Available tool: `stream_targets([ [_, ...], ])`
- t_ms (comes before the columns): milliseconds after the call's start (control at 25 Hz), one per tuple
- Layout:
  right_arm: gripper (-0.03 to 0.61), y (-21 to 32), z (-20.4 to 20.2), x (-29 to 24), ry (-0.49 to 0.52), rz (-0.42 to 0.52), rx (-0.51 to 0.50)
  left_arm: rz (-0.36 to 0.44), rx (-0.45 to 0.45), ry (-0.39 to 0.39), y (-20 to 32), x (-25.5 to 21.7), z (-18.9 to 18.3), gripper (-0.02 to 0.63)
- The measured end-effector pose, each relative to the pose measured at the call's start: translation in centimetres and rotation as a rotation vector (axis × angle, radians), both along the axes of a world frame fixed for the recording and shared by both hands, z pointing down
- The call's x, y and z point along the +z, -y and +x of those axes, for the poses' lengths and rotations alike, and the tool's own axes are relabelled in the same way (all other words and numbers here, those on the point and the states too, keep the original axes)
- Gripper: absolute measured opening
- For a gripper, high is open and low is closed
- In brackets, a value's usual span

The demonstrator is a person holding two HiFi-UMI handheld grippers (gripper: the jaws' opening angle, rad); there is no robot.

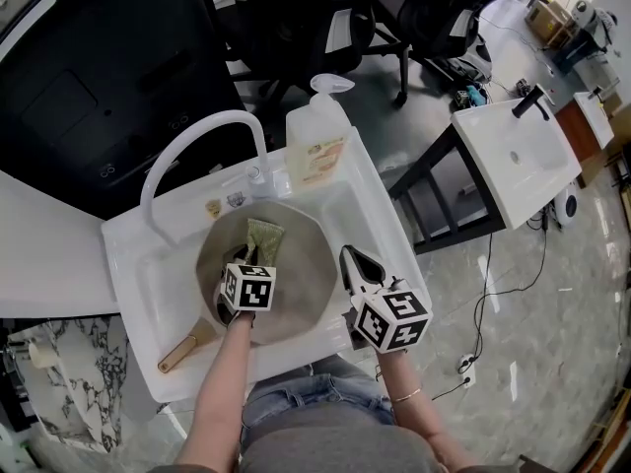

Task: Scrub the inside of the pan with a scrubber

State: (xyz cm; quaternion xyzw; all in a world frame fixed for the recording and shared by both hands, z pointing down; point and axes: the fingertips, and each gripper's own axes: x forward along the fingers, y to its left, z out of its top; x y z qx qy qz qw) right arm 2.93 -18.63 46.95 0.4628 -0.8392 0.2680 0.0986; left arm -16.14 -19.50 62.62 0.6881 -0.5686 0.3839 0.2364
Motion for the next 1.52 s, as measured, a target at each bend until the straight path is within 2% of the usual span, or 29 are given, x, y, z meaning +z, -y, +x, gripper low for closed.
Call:
stream_targets([
  [280, 0.011, -0.6, 0.5, -0.2, 0.002, 0.003, 0.0, -0.04, -0.009, 0.125, 0.1, -0.3, -2.3, 0.061],
  [520, 0.011, -1.2, 1.2, -0.6, 0.012, 0.012, 0.009, -0.058, -0.01, 0.325, -0.3, -1.4, -4.7, 0.063],
  [680, 0.011, -1.5, 1.7, -0.9, 0.019, 0.022, 0.019, -0.036, 0.011, 0.458, -0.8, -2.7, -5.8, 0.064],
  [800, 0.011, -1.8, 1.9, -1.2, 0.022, 0.029, 0.021, -0.017, 0.024, 0.53, -1.3, -3.9, -6.3, 0.064],
  [920, 0.011, -2.3, 1.9, -1.4, 0.022, 0.035, 0.016, 0.024, 0.024, 0.576, -2.0, -5.5, -6.7, 0.064],
  [1000, 0.011, -2.6, 1.8, -1.6, 0.021, 0.041, 0.012, 0.06, 0.018, 0.58, -2.6, -6.9, -6.9, 0.064],
  [1120, 0.011, -3.1, 1.9, -1.8, 0.02, 0.049, 0.013, 0.101, 0.016, 0.504, -3.6, -8.6, -6.2, 0.064],
  [1200, 0.011, -3.4, 2.0, -1.9, 0.021, 0.053, 0.016, 0.103, 0.021, 0.383, -4.3, -9.1, -4.9, 0.064],
  [1320, 0.011, -3.8, 2.3, -2.2, 0.021, 0.061, 0.025, 0.069, 0.024, 0.118, -5.0, -9.0, -1.6, 0.064],
  [1520, 0.011, -4.8, 2.8, -2.3, 0.021, 0.065, 0.052, -0.054, -0.02, -0.391, -5.5, -7.9, 5.0, 0.063],
])
